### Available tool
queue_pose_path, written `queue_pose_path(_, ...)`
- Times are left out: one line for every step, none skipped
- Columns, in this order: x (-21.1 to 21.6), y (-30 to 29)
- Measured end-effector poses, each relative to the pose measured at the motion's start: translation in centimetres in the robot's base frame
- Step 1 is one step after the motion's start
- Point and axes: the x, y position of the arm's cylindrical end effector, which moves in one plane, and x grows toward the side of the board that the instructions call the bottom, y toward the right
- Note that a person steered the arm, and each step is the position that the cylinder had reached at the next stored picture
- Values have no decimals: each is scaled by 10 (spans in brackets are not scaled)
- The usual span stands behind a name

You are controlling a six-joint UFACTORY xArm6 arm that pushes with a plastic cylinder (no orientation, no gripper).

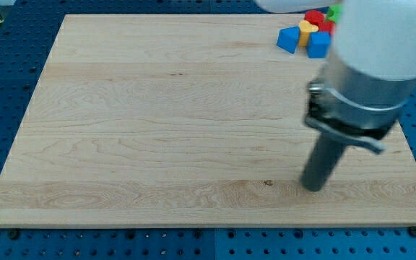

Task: Point at green circle

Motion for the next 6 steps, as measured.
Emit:
queue_pose_path(-15, 69)
queue_pose_path(-33, 113)
queue_pose_path(-57, 112)
queue_pose_path(-81, 114)
queue_pose_path(-80, 151)
queue_pose_path(-99, 188)
